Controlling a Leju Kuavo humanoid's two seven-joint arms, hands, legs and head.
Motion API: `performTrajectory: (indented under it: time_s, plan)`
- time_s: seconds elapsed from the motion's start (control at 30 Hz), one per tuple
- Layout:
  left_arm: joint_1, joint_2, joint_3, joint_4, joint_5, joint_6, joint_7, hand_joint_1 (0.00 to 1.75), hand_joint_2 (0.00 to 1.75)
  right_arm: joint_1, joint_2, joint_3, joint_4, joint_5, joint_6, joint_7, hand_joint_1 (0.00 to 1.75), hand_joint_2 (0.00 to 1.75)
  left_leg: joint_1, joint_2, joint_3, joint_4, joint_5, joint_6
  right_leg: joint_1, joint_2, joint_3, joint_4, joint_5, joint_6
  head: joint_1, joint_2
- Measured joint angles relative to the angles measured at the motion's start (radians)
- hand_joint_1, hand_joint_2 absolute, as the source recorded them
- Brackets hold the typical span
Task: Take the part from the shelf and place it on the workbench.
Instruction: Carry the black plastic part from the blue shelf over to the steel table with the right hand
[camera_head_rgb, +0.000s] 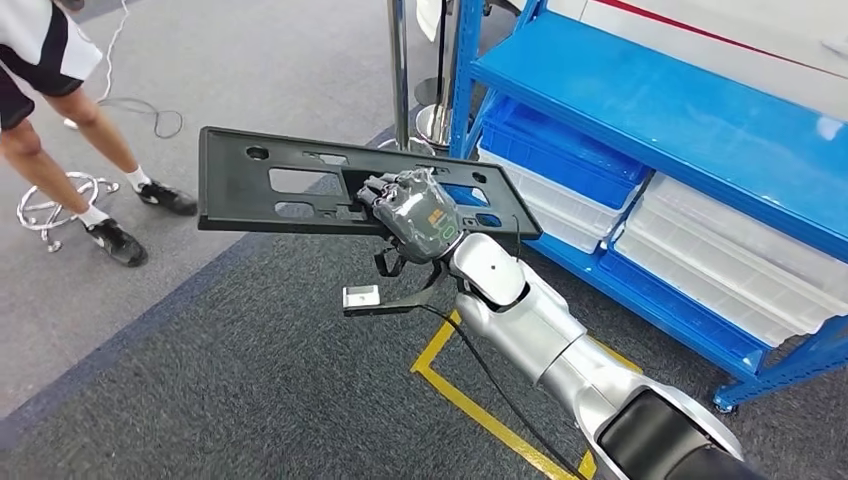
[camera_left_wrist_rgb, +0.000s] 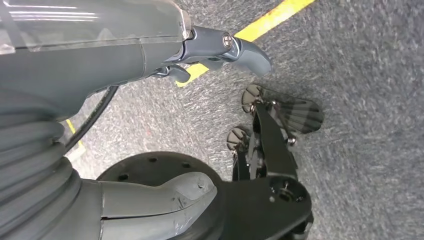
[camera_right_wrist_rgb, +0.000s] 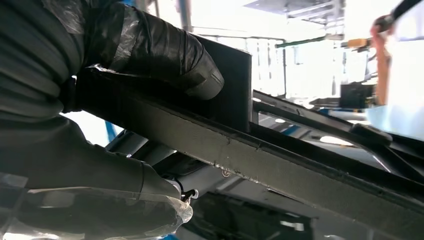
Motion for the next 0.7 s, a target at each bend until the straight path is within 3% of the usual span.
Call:
performTrajectory:
  time_s: [0.03, 0.1, 0.17, 0.2, 0.23, 0.27, 0.3, 0.33, 0.4, 0.47, 0.53, 0.6, 0.67, 0.7]
  plan:
    - [0.002, 0.0, 0.001, 0.0, -0.001, 0.0, 0.001, 0.0, 1.75, 0.0, 0.0, 0.0, -0.001, 0.0, 0.001, 0.0, 1.75, 1.75, 0.002, -0.01, -0.001, -0.004, 0.005, 0.007, -0.001, -0.002, 0.0, 0.001, -0.003, 0.005, 0.0, 0.0]
    - [0.003, -0.001, 0.002, 0.0, -0.005, 0.0, 0.001, 0.0, 1.75, -0.001, 0.001, 0.0, -0.004, 0.001, 0.002, 0.001, 1.75, 1.75, 0.007, -0.029, -0.001, -0.014, 0.015, 0.021, -0.006, 0.036, -0.012, 0.033, -0.033, 0.014, 0.0, 0.0]
    - [0.002, -0.001, 0.005, 0.0, -0.008, 0.0, 0.002, 0.0, 1.75, 0.0, -0.001, 0.0, -0.004, 0.001, 0.002, 0.001, 1.75, 1.75, 0.009, -0.049, -0.005, -0.019, 0.023, 0.03, -0.011, 0.095, -0.057, 0.141, -0.1, 0.018, 0.0, 0.0]
    - [0.001, -0.001, 0.006, 0.0, -0.009, 0.0, 0.002, 0.0, 1.75, 0.002, -0.002, -0.001, -0.004, 0.001, 0.002, 0.001, 1.75, 1.75, 0.008, -0.06, -0.008, -0.018, 0.026, 0.033, -0.012, 0.109, -0.086, 0.207, -0.131, 0.019, 0.0, 0.0]
    - [0.001, -0.001, 0.008, 0.0, -0.009, 0.0, 0.001, 0.0, 1.75, 0.006, -0.003, -0.001, -0.004, 0.001, 0.002, 0.001, 1.75, 1.75, 0.008, -0.073, -0.011, -0.016, 0.028, 0.034, -0.013, 0.115, -0.108, 0.257, -0.146, 0.02, 0.0, 0.0]
    - [0.001, 0.0, 0.008, 0.0, -0.01, 0.0, 0.001, 0.0, 1.75, 0.009, -0.004, -0.001, -0.004, 0.001, 0.002, 0.002, 1.75, 1.75, 0.008, -0.087, -0.014, -0.014, 0.029, 0.034, -0.013, 0.118, -0.114, 0.271, -0.141, 0.02, 0.0, 0.0]
    - [0.002, 0.0, 0.009, 0.0, -0.01, 0.0, 0.001, 0.0, 1.75, 0.01, -0.004, -0.001, -0.004, 0.001, 0.002, 0.002, 1.75, 1.75, 0.008, -0.102, -0.017, -0.011, 0.03, 0.033, -0.014, 0.12, -0.102, 0.25, -0.118, 0.02, 0.0, 0.0]
    - [0.002, 0.0, 0.01, 0.0, -0.01, 0.0, 0.001, 0.0, 1.75, 0.011, -0.004, -0.001, -0.004, 0.001, 0.002, 0.002, 1.75, 1.75, 0.008, -0.116, -0.018, -0.007, 0.031, 0.031, -0.016, 0.127, -0.073, 0.195, -0.082, 0.018, 0.0, 0.0]
    - [0.002, -0.001, 0.012, 0.0, -0.012, 0.0, 0.0, 0.0, 1.75, 0.009, -0.005, -0.001, -0.004, 0.001, 0.002, 0.002, 1.75, 1.75, 0.008, -0.142, -0.025, 0.0, 0.033, 0.024, -0.022, 0.173, -0.013, 0.071, -0.033, 0.014, 0.0, 0.0]
    - [0.002, -0.001, 0.014, -0.001, -0.014, 0.0, 0.0, 0.0, 1.75, 0.009, -0.005, -0.001, -0.004, 0.001, 0.002, 0.002, 1.75, 1.75, 0.01, -0.166, -0.037, 0.003, 0.039, 0.009, -0.021, 0.203, 0.008, 0.019, -0.025, 0.012, 0.0, 0.0]
    - [0.006, -0.001, 0.016, -0.001, -0.017, 0.001, 0.001, 0.0, 1.75, 0.01, -0.005, -0.001, -0.005, 0.002, 0.003, 0.002, 1.75, 1.75, 0.014, -0.183, -0.048, 0.001, 0.047, -0.007, -0.019, 0.183, 0.006, 0.013, -0.019, 0.004, 0.0, 0.0]
    - [0.01, 0.0, 0.016, -0.001, -0.022, 0.002, 0.001, 0.0, 1.75, 0.01, -0.004, -0.001, -0.008, 0.003, 0.003, 0.003, 1.75, 1.75, 0.012, -0.138, -0.063, 0.026, 0.029, -0.016, -0.02, 0.157, 0.008, 0.004, -0.01, -0.01, 0.0, 0.0]
    - [0.009, 0.0, 0.016, -0.002, -0.026, 0.004, 0.002, 0.0, 1.75, 0.012, -0.006, -0.002, -0.01, 0.004, 0.003, 0.005, 1.75, 1.75, 0.01, -0.071, -0.105, 0.126, -0.03, -0.022, -0.017, 0.128, 0.008, -0.002, -0.006, -0.02, -0.001, 0.0]
    - [0.008, 0.0, 0.016, -0.002, -0.029, 0.004, 0.002, 0.0, 1.75, 0.014, -0.008, -0.003, -0.011, 0.004, 0.002, 0.006, 1.75, 1.75, 0.012, -0.058, -0.132, 0.192, -0.062, -0.025, -0.014, 0.112, 0.007, -0.001, -0.005, -0.022, -0.001, 0.0]
